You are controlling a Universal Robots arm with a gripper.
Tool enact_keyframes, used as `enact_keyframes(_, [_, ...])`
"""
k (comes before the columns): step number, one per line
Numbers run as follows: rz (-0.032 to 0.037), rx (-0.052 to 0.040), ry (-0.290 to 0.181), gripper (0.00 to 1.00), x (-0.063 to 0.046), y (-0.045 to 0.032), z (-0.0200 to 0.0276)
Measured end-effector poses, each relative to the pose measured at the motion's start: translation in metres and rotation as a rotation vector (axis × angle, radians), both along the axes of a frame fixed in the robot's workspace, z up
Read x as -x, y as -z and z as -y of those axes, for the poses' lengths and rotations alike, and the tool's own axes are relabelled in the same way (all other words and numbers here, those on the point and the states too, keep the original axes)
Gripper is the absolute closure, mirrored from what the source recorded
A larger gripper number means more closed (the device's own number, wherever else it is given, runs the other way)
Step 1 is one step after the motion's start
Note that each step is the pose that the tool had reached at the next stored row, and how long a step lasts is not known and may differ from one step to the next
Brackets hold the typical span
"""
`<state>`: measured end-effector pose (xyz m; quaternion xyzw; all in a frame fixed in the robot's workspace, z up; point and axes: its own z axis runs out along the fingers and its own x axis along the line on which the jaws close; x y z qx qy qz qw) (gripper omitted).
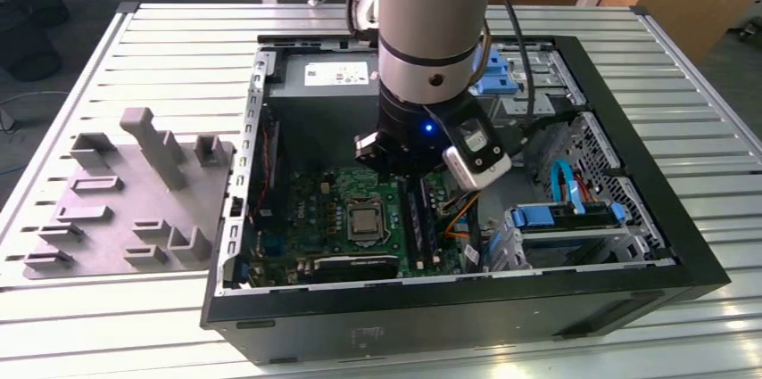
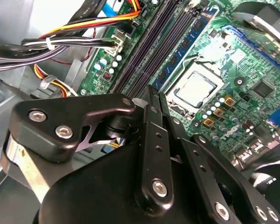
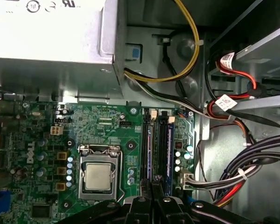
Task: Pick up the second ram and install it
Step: 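Insert the second ram into the second slot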
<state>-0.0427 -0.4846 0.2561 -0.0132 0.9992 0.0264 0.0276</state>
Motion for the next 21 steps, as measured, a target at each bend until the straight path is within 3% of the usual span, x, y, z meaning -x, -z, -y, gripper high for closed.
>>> enact_keyframes(7, [0.0, -0.0014, 0.0, 0.87, -0.001, 0.0108, -0.0001])
enact_keyframes(21, [-0.0001, -0.0038, 0.0, 0.87, -0.004, 0.019, -0.0009])
